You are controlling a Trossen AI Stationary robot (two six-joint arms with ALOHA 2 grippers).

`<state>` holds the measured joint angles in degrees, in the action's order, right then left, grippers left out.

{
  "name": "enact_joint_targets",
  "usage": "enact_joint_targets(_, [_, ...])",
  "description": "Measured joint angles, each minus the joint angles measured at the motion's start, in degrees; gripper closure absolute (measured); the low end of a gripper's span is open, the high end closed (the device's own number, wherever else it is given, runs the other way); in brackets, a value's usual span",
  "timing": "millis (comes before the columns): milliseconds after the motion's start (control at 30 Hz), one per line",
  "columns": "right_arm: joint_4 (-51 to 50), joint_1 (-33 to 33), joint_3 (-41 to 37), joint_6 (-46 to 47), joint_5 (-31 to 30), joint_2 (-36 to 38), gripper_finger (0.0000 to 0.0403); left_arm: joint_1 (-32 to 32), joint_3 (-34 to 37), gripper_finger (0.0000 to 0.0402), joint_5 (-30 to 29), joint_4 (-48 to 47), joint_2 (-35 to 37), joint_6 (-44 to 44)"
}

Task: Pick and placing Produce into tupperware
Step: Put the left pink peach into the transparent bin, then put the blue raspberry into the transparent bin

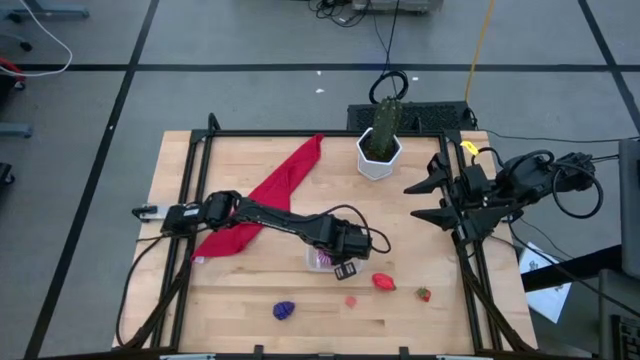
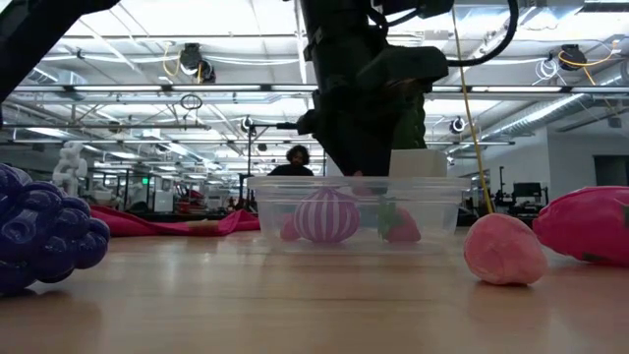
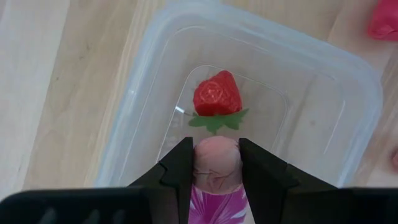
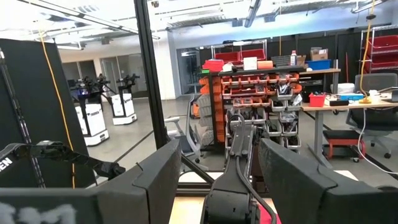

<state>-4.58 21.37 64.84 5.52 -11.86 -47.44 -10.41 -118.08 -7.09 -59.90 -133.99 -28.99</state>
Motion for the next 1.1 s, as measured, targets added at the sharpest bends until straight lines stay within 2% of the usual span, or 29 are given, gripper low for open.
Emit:
enact_joint_targets(367, [-0.09,0.00,-0.01,1.30,0.00,0.00,0.0195,0.00,0.00,0.0275,0.02,0.20,0.00,-0.32])
enact_joint_targets(833, [-0.13,0.00,-0.02,1.31,0.00,0.00,0.0195,0.00,0.00,0.0195,-0.44,0.17,0.02,0.35])
enact_joint_targets(1100, [-0.27,0.02,-0.02,1.31,0.00,0.02,0.0195,0.13,-0.63,0.0172,-2.66,-2.09,2.56,1.57])
